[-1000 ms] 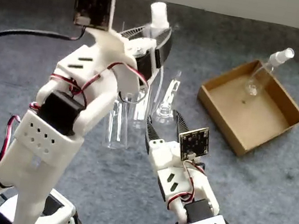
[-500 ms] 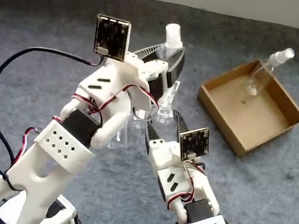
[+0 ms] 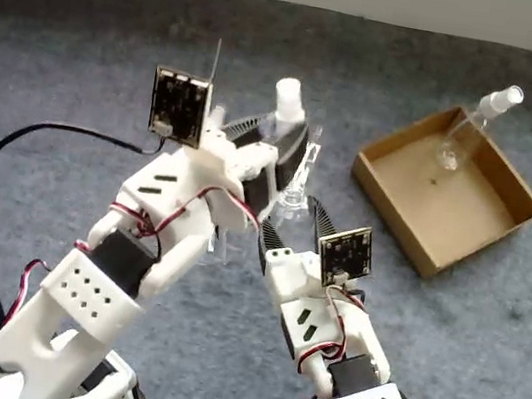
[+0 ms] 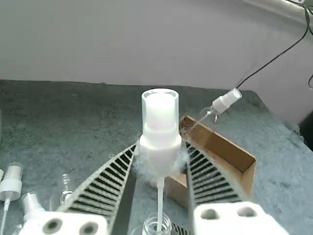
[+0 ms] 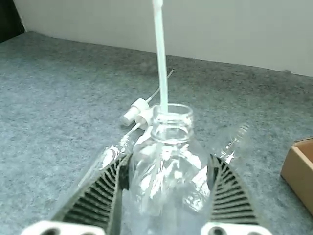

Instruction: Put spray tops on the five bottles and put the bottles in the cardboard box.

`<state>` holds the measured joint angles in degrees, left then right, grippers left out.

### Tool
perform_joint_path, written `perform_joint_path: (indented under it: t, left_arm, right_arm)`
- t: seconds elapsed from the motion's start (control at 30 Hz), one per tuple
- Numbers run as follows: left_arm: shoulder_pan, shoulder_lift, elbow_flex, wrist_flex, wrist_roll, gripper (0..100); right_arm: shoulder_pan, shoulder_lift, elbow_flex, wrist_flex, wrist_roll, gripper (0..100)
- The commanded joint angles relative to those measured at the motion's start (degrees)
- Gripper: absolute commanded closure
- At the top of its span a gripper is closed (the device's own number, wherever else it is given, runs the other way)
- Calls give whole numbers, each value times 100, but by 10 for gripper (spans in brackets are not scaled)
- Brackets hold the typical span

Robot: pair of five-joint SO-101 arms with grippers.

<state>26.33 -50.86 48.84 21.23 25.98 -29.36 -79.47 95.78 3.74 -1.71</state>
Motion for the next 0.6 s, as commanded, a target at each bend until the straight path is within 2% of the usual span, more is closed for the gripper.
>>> perform_joint_path:
  t: [0.0,0.37,0.57]
  left_arm:
    - [312,-365,365,-18,9,995]
    - [321,-374,664,-9,0,995]
    - [356,-374,1015,-9,-844,995]
  right_arm:
    - [-4,-119,251,-136,-35,868]
    - [-4,-119,259,-136,-26,868]
    - [4,-119,268,-136,-26,868]
